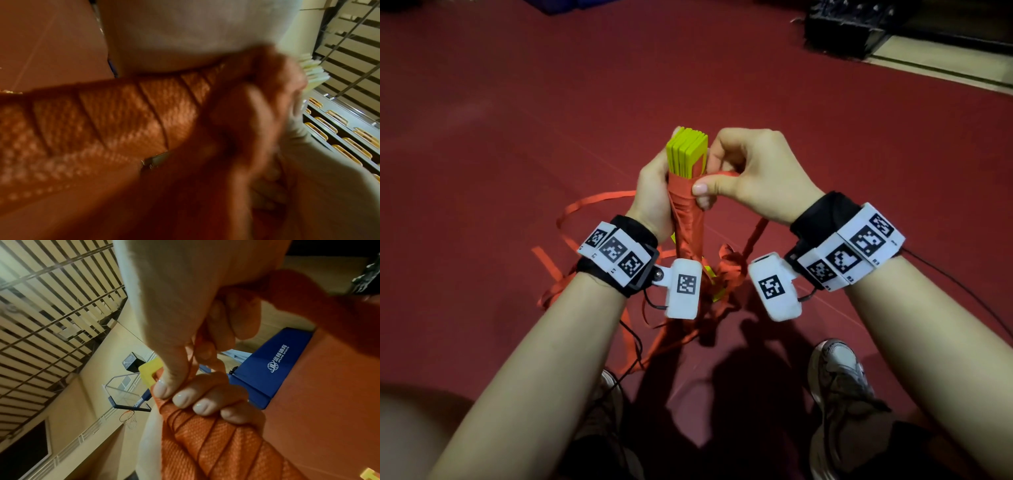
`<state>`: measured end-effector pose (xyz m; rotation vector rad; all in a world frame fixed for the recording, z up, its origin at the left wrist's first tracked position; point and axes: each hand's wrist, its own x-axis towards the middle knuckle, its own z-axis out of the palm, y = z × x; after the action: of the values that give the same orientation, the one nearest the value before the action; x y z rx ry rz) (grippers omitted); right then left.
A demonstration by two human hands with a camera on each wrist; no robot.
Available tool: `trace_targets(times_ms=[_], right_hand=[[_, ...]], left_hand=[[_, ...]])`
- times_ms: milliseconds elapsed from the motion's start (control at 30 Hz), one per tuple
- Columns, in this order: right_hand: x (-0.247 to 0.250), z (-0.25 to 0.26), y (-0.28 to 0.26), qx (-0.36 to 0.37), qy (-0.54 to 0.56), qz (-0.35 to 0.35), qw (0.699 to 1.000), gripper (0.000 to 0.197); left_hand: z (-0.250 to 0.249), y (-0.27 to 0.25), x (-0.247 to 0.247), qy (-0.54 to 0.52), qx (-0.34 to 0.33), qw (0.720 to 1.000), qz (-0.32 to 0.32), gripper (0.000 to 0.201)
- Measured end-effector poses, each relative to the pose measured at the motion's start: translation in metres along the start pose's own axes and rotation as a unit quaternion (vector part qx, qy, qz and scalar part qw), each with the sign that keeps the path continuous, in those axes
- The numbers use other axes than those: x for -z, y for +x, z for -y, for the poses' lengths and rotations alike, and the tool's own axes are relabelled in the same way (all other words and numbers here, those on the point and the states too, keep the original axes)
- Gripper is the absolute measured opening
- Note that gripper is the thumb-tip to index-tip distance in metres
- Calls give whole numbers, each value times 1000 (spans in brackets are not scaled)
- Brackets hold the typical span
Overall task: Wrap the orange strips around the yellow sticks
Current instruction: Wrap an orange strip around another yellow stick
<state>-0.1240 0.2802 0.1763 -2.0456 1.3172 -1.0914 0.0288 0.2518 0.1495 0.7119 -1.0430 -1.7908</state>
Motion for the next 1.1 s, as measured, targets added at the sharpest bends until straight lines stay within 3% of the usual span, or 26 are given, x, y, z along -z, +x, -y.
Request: trace_targets(times_ms=[100, 167, 267, 400, 500, 600, 667, 733, 800, 867, 967, 1100], right_hand=[[-3, 1, 2, 5, -29, -21, 999, 45], [0, 3, 4, 10, -46, 0, 999, 48], [4, 4, 7, 30, -63, 65, 995, 34], [7, 3, 7, 56, -82, 72, 992, 26], [4, -1, 6, 65, -70, 68, 993, 25], [-8, -7, 1, 83, -95, 12, 992, 30], [-14, -9, -1, 84, -94, -25, 992, 28], [-19, -11, 0, 79, -100, -43, 991, 28], [-19, -14, 2, 70, -116, -56, 989, 34], [-17, -18, 4, 62, -124, -74, 988, 41], [-16, -19, 3, 77, -124, -81, 986, 34], [-16, -15, 1, 72, -95, -49, 992, 28]], left_hand=[[-2, -3, -1, -5, 24, 999, 30, 52], [-2, -3, 0, -17, 33, 998, 46, 51], [-2, -2, 3, -23, 49, 997, 58, 54], [-5, -1, 6, -6, 62, 994, 91, 61], [-5, -1, 6, 12, 59, 995, 75, 63], [-5, -3, -1, 32, 31, 999, 9, 68], [0, -1, 3, 40, -46, 994, -88, 67], [7, 1, 17, 165, -152, 950, -218, 61], [13, -2, 24, 246, -215, 907, -266, 61], [22, -9, 23, 288, -259, 895, -222, 47], [34, -18, 21, 316, -260, 903, -129, 21], [32, -21, 27, 269, -256, 925, -80, 21]])
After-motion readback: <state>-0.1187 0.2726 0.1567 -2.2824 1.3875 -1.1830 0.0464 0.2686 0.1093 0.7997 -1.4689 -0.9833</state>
